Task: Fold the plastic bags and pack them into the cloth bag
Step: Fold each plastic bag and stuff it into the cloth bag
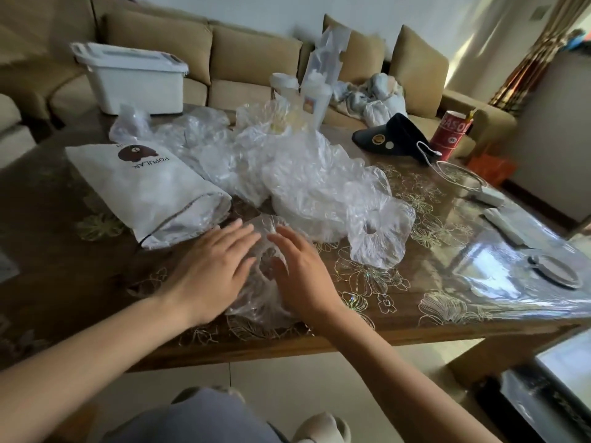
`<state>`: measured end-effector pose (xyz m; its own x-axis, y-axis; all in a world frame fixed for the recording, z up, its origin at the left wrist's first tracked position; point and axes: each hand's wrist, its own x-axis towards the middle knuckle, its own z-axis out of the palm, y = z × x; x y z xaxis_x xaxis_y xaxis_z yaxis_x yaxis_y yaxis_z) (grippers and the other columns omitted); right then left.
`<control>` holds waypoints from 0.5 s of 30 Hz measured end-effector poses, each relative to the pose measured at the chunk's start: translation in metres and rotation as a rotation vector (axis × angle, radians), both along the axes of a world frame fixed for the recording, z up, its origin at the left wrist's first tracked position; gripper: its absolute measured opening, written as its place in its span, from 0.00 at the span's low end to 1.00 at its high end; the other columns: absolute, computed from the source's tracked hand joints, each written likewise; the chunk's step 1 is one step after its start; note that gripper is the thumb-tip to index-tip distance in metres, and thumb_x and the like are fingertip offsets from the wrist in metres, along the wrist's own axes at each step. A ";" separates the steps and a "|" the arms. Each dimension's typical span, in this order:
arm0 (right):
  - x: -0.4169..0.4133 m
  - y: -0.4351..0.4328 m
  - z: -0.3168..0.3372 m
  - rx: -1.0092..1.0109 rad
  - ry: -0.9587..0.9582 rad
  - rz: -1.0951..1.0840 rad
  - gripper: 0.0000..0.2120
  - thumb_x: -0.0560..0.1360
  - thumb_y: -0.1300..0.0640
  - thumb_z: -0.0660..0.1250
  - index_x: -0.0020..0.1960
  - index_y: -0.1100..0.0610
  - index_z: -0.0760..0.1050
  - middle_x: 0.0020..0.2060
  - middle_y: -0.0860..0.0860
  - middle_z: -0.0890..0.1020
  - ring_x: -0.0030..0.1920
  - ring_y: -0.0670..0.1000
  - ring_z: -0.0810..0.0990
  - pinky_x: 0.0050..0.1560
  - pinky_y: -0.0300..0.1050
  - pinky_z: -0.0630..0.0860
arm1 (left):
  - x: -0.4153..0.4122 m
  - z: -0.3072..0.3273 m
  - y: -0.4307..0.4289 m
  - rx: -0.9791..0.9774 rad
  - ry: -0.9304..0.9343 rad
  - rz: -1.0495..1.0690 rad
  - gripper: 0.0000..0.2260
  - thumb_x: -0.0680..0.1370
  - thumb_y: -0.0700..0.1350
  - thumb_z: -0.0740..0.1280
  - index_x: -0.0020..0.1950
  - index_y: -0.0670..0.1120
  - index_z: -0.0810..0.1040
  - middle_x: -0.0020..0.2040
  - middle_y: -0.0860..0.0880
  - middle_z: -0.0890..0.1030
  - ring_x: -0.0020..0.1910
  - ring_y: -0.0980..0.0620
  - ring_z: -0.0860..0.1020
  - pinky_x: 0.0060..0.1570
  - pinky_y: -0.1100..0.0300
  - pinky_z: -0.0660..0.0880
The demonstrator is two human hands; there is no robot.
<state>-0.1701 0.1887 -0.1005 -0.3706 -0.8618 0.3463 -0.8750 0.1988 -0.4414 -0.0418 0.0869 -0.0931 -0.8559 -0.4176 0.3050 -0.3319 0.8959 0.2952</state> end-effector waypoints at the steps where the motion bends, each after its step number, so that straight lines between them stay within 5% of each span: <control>1: -0.002 -0.002 0.001 0.067 -0.006 0.016 0.23 0.77 0.61 0.62 0.71 0.60 0.65 0.72 0.58 0.65 0.73 0.56 0.62 0.72 0.45 0.55 | -0.004 -0.006 -0.002 0.044 -0.080 -0.021 0.38 0.72 0.66 0.35 0.77 0.47 0.53 0.77 0.52 0.52 0.74 0.58 0.45 0.71 0.62 0.38; 4: -0.013 0.000 -0.004 0.297 0.045 0.055 0.27 0.81 0.48 0.55 0.77 0.54 0.53 0.76 0.53 0.54 0.76 0.50 0.48 0.75 0.46 0.43 | -0.008 -0.017 -0.008 0.109 -0.275 -0.013 0.53 0.57 0.76 0.23 0.76 0.51 0.41 0.74 0.57 0.38 0.71 0.61 0.34 0.71 0.58 0.32; 7: -0.025 0.008 -0.005 0.430 0.136 0.082 0.30 0.80 0.39 0.47 0.78 0.50 0.45 0.77 0.48 0.47 0.76 0.45 0.40 0.74 0.45 0.35 | -0.006 -0.017 -0.009 0.059 -0.372 -0.011 0.53 0.54 0.78 0.23 0.74 0.54 0.35 0.72 0.57 0.32 0.72 0.59 0.31 0.71 0.51 0.30; 12: -0.039 0.018 -0.003 0.512 0.161 0.136 0.35 0.77 0.35 0.44 0.77 0.49 0.39 0.77 0.47 0.42 0.75 0.44 0.37 0.75 0.48 0.36 | 0.003 -0.018 -0.012 0.007 -0.454 -0.035 0.47 0.56 0.79 0.29 0.70 0.57 0.28 0.72 0.56 0.28 0.71 0.57 0.27 0.70 0.48 0.29; 15: -0.041 0.026 -0.001 0.452 0.124 0.084 0.36 0.78 0.36 0.50 0.78 0.51 0.41 0.77 0.48 0.43 0.76 0.46 0.40 0.75 0.48 0.38 | 0.010 -0.020 -0.015 0.030 -0.355 -0.065 0.50 0.56 0.80 0.29 0.73 0.57 0.33 0.73 0.59 0.31 0.71 0.60 0.29 0.70 0.53 0.28</control>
